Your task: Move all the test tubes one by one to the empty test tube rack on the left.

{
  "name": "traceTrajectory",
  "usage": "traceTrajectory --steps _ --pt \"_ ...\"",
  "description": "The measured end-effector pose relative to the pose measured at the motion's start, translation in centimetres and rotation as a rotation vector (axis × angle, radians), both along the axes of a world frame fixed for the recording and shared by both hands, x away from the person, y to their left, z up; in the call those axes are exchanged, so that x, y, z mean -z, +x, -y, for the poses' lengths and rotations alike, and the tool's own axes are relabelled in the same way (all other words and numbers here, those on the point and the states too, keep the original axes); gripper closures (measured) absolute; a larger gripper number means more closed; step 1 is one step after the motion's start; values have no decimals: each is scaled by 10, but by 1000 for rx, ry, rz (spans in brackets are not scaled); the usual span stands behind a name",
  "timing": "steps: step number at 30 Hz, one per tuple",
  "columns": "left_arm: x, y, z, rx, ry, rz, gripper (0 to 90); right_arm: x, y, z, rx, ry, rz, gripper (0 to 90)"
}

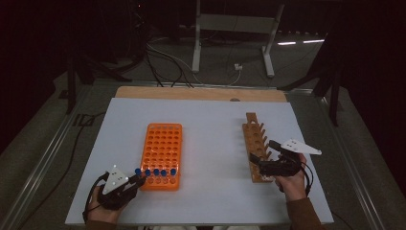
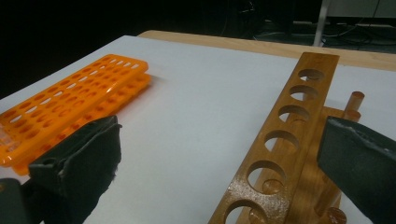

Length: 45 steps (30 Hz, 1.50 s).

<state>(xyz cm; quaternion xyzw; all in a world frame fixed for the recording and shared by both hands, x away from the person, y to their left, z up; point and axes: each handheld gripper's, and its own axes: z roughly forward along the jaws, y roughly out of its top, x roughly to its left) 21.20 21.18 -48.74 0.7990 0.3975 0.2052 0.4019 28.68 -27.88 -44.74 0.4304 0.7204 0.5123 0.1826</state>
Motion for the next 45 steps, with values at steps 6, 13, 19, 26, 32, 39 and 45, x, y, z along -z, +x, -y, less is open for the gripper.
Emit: traceTrajectory --steps 6,13,19,26,32,39,45 --pt "0 -1 3 0 10 8 785 2 0 -1 -4 -3 -3 0" --pt "0 -1 2 -1 5 6 784 4 -2 -2 -11 -15 -4 0" --pt "-2 -2 -3 1 -51 9 705 5 -4 -1 -10 -19 1 0" --pt "-10 -5 -10 25 -119 44 520 5 -7 4 -3 -10 2 0" --pt "-22 -9 -12 27 -175 116 361 4 -12 10 10 5 7 0" --pt "-34 -5 -14 -23 -220 172 181 8 -18 16 15 14 15 0" --pt "-39 0 -18 -90 -232 193 81 12 -22 19 19 13 24 0"
